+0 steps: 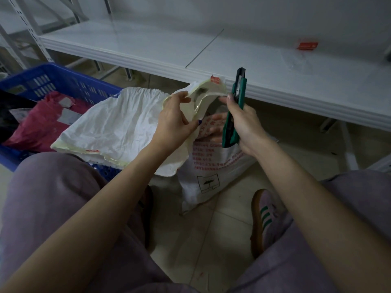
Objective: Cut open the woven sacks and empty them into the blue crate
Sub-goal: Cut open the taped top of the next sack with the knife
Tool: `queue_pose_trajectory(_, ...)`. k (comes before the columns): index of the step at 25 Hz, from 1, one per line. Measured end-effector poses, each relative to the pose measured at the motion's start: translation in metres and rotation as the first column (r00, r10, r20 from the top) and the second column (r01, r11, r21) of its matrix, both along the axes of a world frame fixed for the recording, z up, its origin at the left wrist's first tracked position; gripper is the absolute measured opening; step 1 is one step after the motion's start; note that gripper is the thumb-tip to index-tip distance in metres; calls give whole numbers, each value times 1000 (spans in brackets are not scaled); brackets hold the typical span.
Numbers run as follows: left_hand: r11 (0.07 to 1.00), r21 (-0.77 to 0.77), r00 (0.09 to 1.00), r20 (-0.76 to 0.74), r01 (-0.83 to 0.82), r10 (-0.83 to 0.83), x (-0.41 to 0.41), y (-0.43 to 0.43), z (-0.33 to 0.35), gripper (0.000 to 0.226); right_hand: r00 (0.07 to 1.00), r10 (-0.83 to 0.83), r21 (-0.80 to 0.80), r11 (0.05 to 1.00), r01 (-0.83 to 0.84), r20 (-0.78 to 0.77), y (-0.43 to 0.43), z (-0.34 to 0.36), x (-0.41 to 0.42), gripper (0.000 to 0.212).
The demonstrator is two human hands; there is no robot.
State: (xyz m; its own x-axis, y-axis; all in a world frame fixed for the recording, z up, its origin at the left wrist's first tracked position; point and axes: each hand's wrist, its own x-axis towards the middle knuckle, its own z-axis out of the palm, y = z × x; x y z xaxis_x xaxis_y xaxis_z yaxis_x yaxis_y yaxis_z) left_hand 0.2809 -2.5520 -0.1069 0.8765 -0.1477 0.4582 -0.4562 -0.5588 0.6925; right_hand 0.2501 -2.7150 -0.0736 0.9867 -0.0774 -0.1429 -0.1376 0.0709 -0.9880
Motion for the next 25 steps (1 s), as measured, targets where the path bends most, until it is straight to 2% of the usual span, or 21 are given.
queue_pose_trajectory(4, 999, -31, 1000, -6, -19, 18, 1, 2, 5, 65, 991, 126, -231, 964, -132, -43, -1, -5, -2, 39)
queue_pose_trajectory(6, 999, -40, 999, -20, -27, 27, 0, 3, 5, 67, 991, 135, -265, 955, -137, -23, -4, -10, 1, 54)
queue_pose_trajectory(9, 997, -66, 999, -31, -29, 27, -2, 3, 5, 65, 993, 115, -200, 972, -119, -33, -9, -16, 3, 68)
queue_pose_trajectory(12, 993, -116, 999, -29, 17, -21, -5, 3, 10, 64, 997, 38, -305, 952, -16, 66, -1, -11, 11, 79)
queue_pose_trajectory(14, 975, -199, 994, -19, 98, -104, -6, 3, 18, 63, 986, 4, -313, 948, 49, 165, 7, 2, 29, 73)
queue_pose_trajectory(16, 942, -304, 989, 9, 144, -149, -8, 11, 28, 65, 987, 23, -252, 967, 18, 157, 20, 12, 50, 52)
queue_pose_trajectory(19, 929, -363, 996, 70, 76, -54, -11, 23, 38, 69, 995, -7, -305, 952, 37, 97, 40, 12, 71, 22)
queue_pose_trajectory(21, 957, -288, 983, 182, 36, 18, -19, 30, 39, 70, 987, -120, -295, 944, 146, 105, 49, 12, 79, 18)
queue_pose_trajectory(22, 983, -181, 966, 259, 44, 4, -25, 32, 38, 73, 971, -215, -240, 942, 234, 106, 49, 14, 83, 20)
queue_pose_trajectory(24, 990, 140, 931, 359, 22, -71, -37, 29, 28, 86, 912, -403, -96, 908, 408, 73, 43, 28, 90, 20)
queue_pose_trajectory(25, 950, 309, 922, 377, -36, -87, -42, 29, 21, 95, 891, -448, -48, 891, 452, 69, 40, 37, 93, 18)
